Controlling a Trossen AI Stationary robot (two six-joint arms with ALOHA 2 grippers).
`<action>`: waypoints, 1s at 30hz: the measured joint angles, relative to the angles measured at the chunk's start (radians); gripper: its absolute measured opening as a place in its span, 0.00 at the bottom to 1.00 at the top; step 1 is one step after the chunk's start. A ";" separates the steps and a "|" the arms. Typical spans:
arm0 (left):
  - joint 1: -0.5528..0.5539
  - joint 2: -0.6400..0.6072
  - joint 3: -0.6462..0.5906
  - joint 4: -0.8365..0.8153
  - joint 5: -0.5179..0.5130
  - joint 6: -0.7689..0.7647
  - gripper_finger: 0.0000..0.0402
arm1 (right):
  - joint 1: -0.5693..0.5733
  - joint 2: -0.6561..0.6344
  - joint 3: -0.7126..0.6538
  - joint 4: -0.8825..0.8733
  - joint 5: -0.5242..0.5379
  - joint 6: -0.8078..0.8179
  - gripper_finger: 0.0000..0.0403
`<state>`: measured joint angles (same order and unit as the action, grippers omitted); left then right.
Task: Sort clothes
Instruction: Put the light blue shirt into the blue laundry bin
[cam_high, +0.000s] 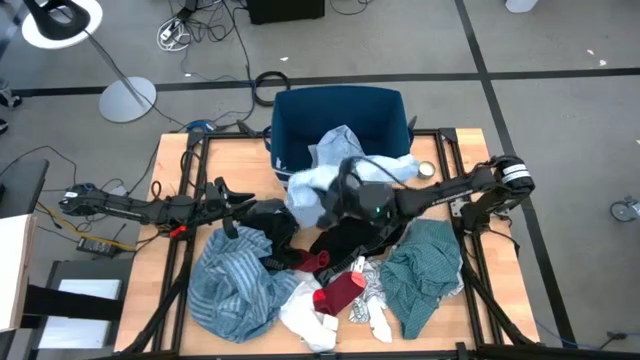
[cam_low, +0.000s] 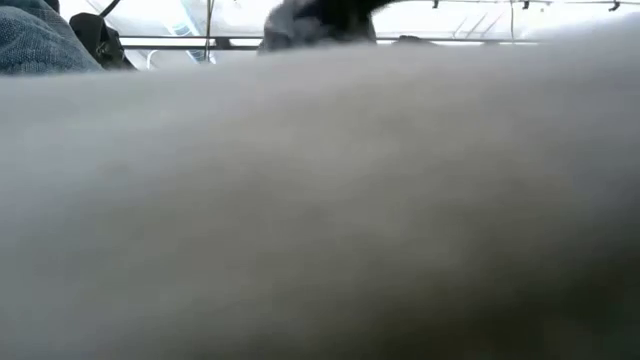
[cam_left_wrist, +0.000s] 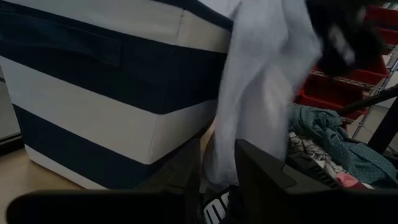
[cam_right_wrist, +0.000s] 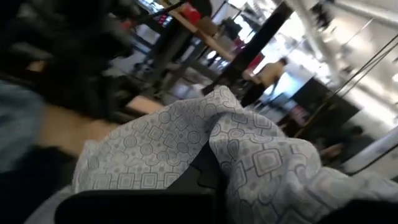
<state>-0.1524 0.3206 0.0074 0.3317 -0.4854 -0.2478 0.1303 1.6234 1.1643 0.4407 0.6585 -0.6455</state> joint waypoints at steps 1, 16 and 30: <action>0.000 0.000 0.000 0.000 0.000 0.000 0.26 | -0.014 0.000 0.044 -0.035 -0.003 -0.034 0.02; 0.000 0.000 0.000 -0.001 0.000 0.005 0.26 | -0.379 0.000 0.676 -0.356 -0.125 -0.168 0.01; 0.000 0.000 0.000 -0.001 0.000 0.028 0.26 | -0.467 0.026 0.833 -1.044 -0.342 0.280 0.01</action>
<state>-0.1520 0.3206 0.0074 0.3305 -0.4854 -0.2195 -0.3369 1.6490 1.9976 -0.6034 0.3169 -0.3652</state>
